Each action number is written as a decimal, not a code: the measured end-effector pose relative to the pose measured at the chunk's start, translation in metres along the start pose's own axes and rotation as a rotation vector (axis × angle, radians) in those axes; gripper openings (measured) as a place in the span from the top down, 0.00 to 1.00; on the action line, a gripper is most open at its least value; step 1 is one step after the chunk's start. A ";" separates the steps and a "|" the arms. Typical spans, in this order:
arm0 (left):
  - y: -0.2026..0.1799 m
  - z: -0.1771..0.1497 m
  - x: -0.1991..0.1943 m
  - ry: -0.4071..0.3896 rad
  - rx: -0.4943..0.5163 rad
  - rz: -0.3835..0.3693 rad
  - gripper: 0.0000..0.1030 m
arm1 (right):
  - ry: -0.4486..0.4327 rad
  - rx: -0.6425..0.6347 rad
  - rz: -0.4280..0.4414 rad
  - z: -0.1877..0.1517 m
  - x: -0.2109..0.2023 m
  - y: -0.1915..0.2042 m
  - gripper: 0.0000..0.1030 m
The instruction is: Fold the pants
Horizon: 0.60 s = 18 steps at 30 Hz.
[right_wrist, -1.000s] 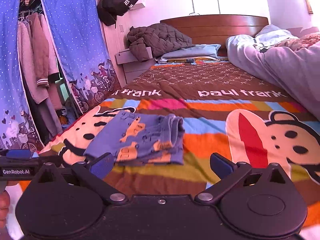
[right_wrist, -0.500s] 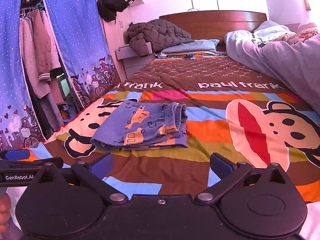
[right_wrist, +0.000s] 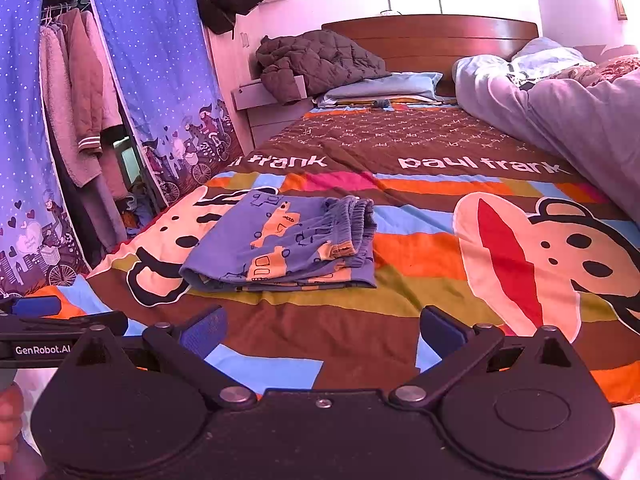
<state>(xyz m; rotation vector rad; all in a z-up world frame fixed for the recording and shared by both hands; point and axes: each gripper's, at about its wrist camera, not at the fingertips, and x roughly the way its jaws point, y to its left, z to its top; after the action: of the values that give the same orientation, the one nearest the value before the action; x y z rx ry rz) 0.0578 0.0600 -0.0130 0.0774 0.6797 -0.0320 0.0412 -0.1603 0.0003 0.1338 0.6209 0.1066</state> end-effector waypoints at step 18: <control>0.001 -0.001 0.002 0.006 -0.010 0.001 0.01 | -0.002 -0.001 0.001 0.000 -0.001 0.000 0.01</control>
<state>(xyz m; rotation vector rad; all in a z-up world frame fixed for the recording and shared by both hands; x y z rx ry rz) 0.0589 0.0609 -0.0147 0.0682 0.6862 -0.0272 0.0405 -0.1609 0.0010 0.1333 0.6187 0.1076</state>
